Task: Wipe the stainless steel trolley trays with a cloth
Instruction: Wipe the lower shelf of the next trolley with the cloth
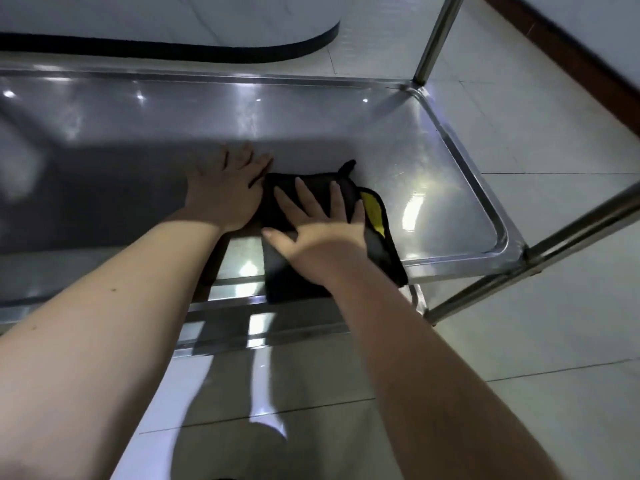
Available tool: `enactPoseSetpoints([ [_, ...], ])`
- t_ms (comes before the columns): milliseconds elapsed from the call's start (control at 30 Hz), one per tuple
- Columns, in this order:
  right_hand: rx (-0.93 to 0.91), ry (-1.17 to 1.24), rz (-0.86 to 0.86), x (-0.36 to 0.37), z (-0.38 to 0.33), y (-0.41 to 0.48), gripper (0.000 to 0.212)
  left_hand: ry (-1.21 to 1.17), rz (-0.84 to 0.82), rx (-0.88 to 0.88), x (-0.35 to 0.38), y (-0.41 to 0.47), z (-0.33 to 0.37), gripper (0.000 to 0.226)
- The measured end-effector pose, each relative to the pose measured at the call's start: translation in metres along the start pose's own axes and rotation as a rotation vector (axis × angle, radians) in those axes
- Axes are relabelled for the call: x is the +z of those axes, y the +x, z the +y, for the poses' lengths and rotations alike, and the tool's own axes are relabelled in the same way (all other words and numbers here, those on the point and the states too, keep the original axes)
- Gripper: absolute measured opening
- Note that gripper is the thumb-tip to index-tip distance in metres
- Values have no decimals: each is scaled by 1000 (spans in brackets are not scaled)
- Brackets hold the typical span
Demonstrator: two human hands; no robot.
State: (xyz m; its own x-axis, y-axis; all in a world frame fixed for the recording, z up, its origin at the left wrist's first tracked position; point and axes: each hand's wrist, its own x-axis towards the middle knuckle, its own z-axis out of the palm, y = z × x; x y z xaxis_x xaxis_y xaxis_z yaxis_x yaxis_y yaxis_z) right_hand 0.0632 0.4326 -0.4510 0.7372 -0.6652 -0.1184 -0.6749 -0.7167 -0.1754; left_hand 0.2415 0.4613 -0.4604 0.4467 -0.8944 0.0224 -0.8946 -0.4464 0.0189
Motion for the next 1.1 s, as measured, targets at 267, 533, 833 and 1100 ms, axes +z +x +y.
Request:
enactPoseSetpoints([
  [267,506,-7,-1,-43,187,-17,67,-92,-23,-27,-6,-1,5,51],
  [533,207,-57,78,-8,26,15,68,-41,-1,-14,-5,0,4,50],
  [833,80,2,32,-3,-15,16,65,-511,142,8,-38,-34,-79,48],
  [1100,149,-50,27,0,-19,20,65,-78,-81,-212,-20,-79,-196,52],
])
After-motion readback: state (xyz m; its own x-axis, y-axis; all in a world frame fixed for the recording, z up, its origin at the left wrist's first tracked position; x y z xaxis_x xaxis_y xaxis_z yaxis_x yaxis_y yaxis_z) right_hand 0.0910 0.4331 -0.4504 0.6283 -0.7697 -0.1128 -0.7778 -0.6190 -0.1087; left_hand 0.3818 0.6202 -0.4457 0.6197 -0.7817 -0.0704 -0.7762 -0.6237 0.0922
